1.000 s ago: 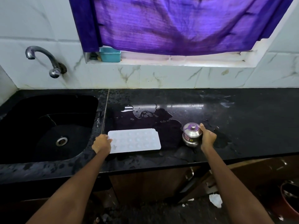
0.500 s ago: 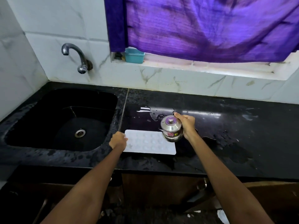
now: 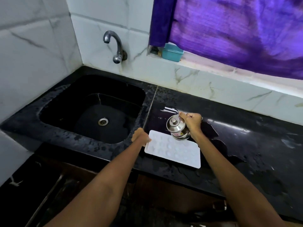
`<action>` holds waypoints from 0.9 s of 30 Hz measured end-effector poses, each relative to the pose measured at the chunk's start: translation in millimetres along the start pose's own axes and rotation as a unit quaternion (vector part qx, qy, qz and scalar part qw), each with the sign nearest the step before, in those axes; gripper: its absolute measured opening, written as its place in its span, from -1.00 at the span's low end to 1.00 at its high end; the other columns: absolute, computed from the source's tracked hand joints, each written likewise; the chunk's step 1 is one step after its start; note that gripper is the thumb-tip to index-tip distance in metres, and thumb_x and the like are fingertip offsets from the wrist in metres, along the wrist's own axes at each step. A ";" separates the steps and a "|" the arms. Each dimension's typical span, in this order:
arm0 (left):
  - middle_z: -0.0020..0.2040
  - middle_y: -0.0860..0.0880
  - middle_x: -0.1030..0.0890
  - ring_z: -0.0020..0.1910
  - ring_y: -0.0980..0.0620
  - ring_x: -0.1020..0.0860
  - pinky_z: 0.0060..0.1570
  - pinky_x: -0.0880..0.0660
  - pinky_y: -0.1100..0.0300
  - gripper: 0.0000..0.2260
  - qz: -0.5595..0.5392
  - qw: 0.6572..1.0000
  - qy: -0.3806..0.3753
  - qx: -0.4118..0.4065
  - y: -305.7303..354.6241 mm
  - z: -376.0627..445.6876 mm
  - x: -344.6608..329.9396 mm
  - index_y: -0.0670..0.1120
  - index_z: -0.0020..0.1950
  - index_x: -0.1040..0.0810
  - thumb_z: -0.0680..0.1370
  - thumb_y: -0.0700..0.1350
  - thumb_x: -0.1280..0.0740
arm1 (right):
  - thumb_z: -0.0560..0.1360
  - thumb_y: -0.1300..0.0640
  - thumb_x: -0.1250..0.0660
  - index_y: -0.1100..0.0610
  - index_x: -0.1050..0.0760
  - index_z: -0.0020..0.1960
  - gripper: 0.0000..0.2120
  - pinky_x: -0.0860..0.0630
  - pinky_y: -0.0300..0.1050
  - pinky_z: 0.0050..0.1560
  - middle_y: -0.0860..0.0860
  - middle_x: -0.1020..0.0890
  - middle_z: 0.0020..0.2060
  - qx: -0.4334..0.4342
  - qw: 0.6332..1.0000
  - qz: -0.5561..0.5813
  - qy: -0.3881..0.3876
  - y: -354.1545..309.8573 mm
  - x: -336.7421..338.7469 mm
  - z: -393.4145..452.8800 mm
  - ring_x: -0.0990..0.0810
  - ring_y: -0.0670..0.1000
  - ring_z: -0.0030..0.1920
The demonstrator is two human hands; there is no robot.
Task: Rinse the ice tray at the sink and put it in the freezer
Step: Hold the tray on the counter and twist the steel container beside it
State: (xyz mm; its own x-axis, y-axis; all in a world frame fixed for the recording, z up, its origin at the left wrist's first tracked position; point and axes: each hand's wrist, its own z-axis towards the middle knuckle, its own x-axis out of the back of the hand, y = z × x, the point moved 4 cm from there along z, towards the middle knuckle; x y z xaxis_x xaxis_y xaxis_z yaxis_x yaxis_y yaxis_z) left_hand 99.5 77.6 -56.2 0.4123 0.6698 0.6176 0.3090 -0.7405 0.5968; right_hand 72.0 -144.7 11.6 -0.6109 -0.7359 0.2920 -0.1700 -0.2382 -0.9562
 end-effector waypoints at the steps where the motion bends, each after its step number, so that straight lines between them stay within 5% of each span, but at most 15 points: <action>1: 0.17 -0.20 -0.62 0.03 -0.12 -0.66 0.00 -0.63 -0.03 -0.63 -0.003 1.000 -0.010 0.005 1.5 1.1 0.0 -0.28 0.23 -0.51 0.46 -0.22 -0.46 | 0.38 0.20 -0.47 0.03 -0.18 -0.58 -0.46 -0.18 -0.27 -0.54 -0.15 -0.26 -0.70 0.002 1.000 -0.009 0.000 -0.1 -2.3 1.2 -0.22 -0.20 -0.60; 5: 0.01 -0.18 -0.69 -0.29 -0.07 -0.67 -0.34 -0.59 0.12 -0.71 0.032 0.999 -0.032 0.021 5.0 7.2 1.9 -0.32 0.14 -0.53 0.48 -0.24 -0.45 | 0.37 0.18 -0.47 0.05 -0.16 -0.57 -0.46 -0.13 -0.31 -0.59 -0.13 -0.22 -0.74 0.005 0.999 -0.036 0.006 -0.8 -10.4 4.9 -0.19 -0.18 -0.65; 8: -0.03 -0.18 -0.70 -0.45 0.00 -0.57 -0.18 -0.65 0.10 -0.73 0.039 0.998 -0.043 0.028 3.7 13.8 0.8 -0.29 0.08 -0.54 0.46 -0.20 -0.48 | 0.37 0.17 -0.47 0.05 -0.17 -0.57 -0.46 -0.11 -0.33 -0.60 -0.13 -0.22 -0.77 0.004 0.999 -0.049 0.008 -3.2 -14.0 7.6 -0.19 -0.18 -0.68; 15: -0.01 -0.20 -0.70 -0.39 -0.01 -0.58 0.00 -0.64 0.08 -0.54 0.031 0.997 -0.068 0.036 2.2 23.1 -2.2 -0.31 0.28 -0.47 0.44 -0.19 -0.50 | 0.38 0.18 -0.47 0.05 -0.18 -0.59 -0.46 -0.13 -0.37 -0.62 -0.15 -0.25 -0.78 -0.003 0.999 -0.046 0.013 -2.2 -17.1 14.0 -0.23 -0.19 -0.69; 20: -0.08 -0.18 -0.70 -0.45 0.01 -0.56 0.01 -0.64 0.09 -0.56 0.038 0.997 -0.055 0.030 2.7 23.6 -0.8 -0.31 0.23 -0.49 0.43 -0.18 -0.50 | 0.36 0.17 -0.47 0.04 -0.18 -0.59 -0.46 -0.19 -0.16 -0.40 -0.17 -0.22 -0.71 -0.007 0.999 -0.033 0.002 4.1 -20.8 16.3 -0.24 -0.06 -0.49; 27: -0.02 -0.18 -0.70 -0.49 0.03 -0.53 -0.05 -0.65 0.10 -0.58 0.037 0.998 -0.038 0.020 0.9 23.3 -2.0 -0.30 0.22 -0.49 0.44 -0.16 -0.50 | 0.36 0.16 -0.47 0.03 -0.16 -0.59 -0.45 -0.18 -0.16 -0.41 -0.15 -0.21 -0.75 -0.008 0.999 -0.032 -0.002 5.8 -22.5 15.2 -0.21 -0.06 -0.50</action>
State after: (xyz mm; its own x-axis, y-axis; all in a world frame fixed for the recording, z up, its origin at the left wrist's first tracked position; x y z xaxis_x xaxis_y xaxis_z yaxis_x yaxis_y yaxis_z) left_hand 118.9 74.3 -68.9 0.4979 0.6081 0.6183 0.3085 -0.7905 0.5291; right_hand 96.6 -139.2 -0.2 -0.5950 -0.7221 0.3530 -0.2211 -0.2752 -0.9356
